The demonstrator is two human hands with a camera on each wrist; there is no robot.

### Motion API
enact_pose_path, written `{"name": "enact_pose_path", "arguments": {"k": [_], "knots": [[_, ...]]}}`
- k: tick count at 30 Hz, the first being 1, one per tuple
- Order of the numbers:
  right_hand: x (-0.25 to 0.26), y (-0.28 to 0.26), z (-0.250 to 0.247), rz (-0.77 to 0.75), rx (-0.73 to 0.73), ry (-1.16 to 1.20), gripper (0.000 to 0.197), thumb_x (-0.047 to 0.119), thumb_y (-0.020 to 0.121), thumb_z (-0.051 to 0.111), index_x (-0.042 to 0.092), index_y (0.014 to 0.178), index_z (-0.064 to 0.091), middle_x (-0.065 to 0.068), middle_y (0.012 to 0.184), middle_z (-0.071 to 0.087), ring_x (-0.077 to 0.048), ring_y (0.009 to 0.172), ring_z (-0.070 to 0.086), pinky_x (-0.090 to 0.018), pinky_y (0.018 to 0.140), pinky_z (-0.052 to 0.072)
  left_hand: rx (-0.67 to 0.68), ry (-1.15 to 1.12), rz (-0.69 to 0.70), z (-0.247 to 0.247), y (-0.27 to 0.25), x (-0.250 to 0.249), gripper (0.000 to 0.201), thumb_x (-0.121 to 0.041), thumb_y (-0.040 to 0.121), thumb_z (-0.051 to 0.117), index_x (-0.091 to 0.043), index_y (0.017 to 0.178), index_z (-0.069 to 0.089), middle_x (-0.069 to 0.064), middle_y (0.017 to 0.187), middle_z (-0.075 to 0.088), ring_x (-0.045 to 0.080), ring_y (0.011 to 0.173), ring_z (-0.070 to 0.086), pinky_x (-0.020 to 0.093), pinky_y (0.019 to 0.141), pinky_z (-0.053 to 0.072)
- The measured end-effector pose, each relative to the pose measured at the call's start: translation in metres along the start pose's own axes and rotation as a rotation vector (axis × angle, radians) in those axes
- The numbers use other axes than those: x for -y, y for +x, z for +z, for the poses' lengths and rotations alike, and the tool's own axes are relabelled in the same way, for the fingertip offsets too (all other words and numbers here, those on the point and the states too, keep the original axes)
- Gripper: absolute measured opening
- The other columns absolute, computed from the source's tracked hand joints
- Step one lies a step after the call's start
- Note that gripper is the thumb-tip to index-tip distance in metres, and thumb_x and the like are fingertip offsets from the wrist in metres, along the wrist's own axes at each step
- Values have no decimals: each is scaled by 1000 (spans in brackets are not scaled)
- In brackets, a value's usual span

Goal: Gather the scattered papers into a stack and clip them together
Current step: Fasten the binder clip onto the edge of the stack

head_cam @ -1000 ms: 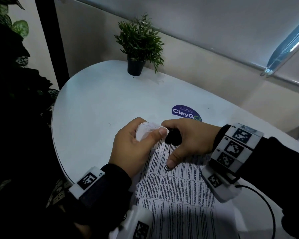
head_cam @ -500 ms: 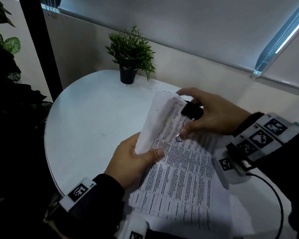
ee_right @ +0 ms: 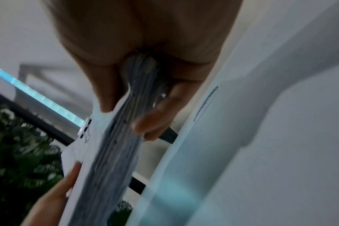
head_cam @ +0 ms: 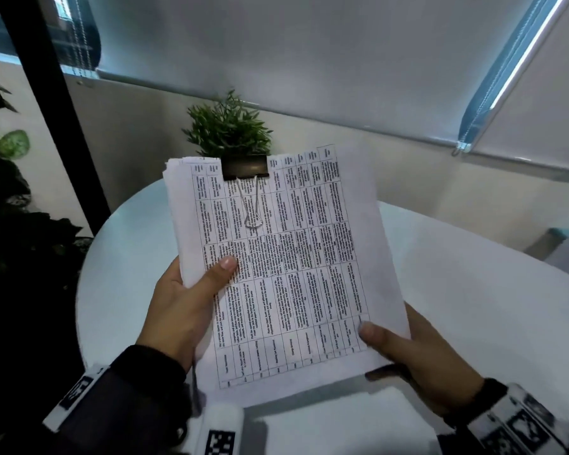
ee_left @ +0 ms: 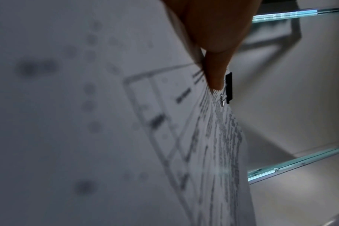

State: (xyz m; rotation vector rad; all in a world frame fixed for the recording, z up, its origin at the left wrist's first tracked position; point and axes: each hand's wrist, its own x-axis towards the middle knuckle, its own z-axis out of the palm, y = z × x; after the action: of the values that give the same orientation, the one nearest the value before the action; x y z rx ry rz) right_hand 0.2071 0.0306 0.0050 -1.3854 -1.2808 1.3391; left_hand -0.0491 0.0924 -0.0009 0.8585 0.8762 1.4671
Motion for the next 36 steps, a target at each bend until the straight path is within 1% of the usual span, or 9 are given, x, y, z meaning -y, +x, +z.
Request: {"name": "enact_pose_path", "arguments": {"k": [6, 9, 14, 21, 26, 28, 30, 32, 36], "knots": [[9, 20, 30, -118, -113, 110, 32, 12, 78, 67, 16, 109, 62, -10, 98, 73, -22, 68, 66, -29, 47, 49, -65, 62, -80, -20, 16, -12, 32, -12, 87, 65, -6, 118, 58, 10, 106, 74, 28, 93, 72, 38, 71, 59], [16, 42, 46, -108, -148, 195, 26, 6, 82, 65, 14, 106, 63, -12, 98, 72, -23, 73, 65, -26, 45, 48, -96, 160, -176, -39, 21, -14, 52, -23, 80, 76, -6, 122, 49, 14, 114, 68, 29, 96, 70, 42, 76, 57], [30, 90, 77, -32, -192, 348, 31, 5, 85, 64, 14, 114, 58, -11, 108, 67, -23, 89, 61, -24, 49, 50, -125, 423, -174, -55, 12, -12, 12, -14, 95, 58, -15, 106, 54, 10, 94, 65, 22, 55, 60, 28, 45, 47], [7, 117, 119, 46, -148, 156, 36, 21, 86, 67, 14, 118, 51, -6, 118, 61, -19, 86, 69, -31, 63, 57, -360, 484, -89, -81, 33, -4, 13, 1, 96, 49, -3, 108, 54, 22, 91, 64, 16, 41, 61, 27, 44, 53], [10, 114, 128, 257, -68, -105, 43, 43, 86, 62, 14, 109, 40, -9, 89, 67, -24, 59, 64, -34, 59, 54, -422, 716, -142, -96, 42, 1, 19, -11, 90, 57, -20, 106, 55, 17, 101, 66, 37, 80, 67, 52, 75, 58], [14, 109, 125, 294, -47, -266, 53, 53, 85, 58, 11, 110, 36, -11, 68, 62, -21, 47, 52, -27, 47, 45, -379, 795, -167, -98, 42, 0, 28, -17, 84, 58, -25, 110, 55, 17, 104, 67, 39, 85, 66, 50, 78, 56], [19, 105, 120, 321, -15, -364, 58, 58, 86, 52, 8, 112, 35, -10, 67, 57, -16, 42, 46, -20, 40, 39, -324, 938, -173, -96, 40, -9, 43, -13, 85, 60, -24, 125, 52, 17, 110, 65, 37, 90, 64, 42, 81, 54], [25, 101, 114, 340, 20, -469, 65, 60, 87, 47, 7, 122, 33, -9, 81, 60, -16, 48, 50, -20, 43, 40, -304, 1130, -174, -96, 40, -18, 54, -18, 86, 63, -25, 136, 45, 17, 119, 59, 36, 100, 61, 39, 86, 51], [26, 97, 100, 92, 1, -1023, 72, 52, 91, 45, 22, 147, 11, -9, 134, 43, -24, 109, 56, -35, 90, 47, -257, 1437, -130, -86, 35, -27, 38, -29, 91, 58, -26, 129, 55, 10, 133, 45, 32, 114, 53, 38, 97, 45]]}}
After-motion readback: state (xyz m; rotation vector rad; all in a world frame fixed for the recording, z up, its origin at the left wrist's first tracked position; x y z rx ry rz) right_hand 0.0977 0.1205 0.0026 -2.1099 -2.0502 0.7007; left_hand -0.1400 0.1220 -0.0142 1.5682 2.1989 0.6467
